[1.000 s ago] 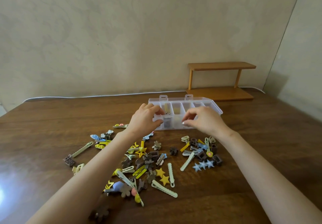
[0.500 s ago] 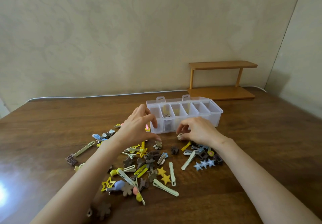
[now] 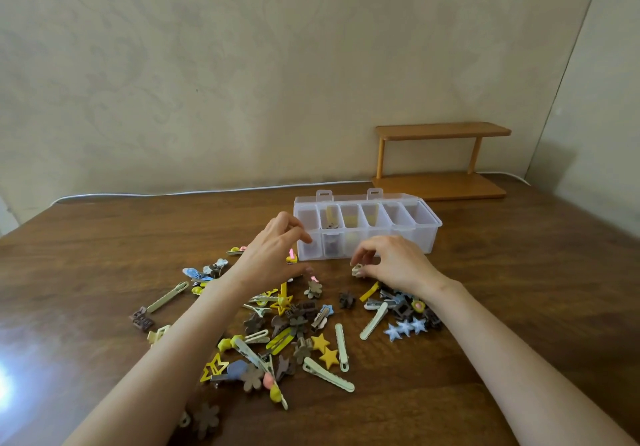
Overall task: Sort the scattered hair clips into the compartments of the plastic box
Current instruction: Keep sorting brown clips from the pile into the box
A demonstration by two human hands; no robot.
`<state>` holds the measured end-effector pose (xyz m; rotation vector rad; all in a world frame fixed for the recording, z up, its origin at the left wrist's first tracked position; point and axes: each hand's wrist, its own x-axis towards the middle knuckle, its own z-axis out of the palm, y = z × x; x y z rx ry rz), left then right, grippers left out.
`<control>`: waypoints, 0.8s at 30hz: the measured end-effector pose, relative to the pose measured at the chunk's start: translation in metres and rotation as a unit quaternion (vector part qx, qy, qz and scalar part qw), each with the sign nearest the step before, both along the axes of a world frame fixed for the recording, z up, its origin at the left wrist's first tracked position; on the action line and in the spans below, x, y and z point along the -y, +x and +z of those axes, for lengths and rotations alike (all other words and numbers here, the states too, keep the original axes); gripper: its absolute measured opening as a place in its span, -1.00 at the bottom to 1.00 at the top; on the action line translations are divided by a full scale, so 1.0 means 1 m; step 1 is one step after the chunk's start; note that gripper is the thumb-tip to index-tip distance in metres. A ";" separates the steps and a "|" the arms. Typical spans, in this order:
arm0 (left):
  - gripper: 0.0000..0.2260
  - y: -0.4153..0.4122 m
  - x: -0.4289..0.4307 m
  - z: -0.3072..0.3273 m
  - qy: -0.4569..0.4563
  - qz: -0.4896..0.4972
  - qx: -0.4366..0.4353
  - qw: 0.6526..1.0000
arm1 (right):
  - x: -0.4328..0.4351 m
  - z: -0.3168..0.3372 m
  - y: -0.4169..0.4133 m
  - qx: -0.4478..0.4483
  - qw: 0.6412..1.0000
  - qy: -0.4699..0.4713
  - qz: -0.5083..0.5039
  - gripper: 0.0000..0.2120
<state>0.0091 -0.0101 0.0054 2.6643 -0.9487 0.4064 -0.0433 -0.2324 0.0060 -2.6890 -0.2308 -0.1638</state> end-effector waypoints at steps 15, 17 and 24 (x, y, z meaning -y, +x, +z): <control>-0.74 -0.011 0.000 0.013 0.097 -0.084 -0.091 0.988 | 0.002 -0.002 0.000 0.020 0.999 0.037 0.005 -0.82; -0.77 -0.011 0.000 0.012 0.089 -0.082 -0.100 0.988 | 0.001 -0.003 0.000 0.025 0.999 0.038 0.006 -0.80; -0.85 -0.014 0.006 0.017 0.059 -0.078 -0.083 0.992 | 0.003 -0.004 0.001 0.025 0.999 0.029 0.010 -0.86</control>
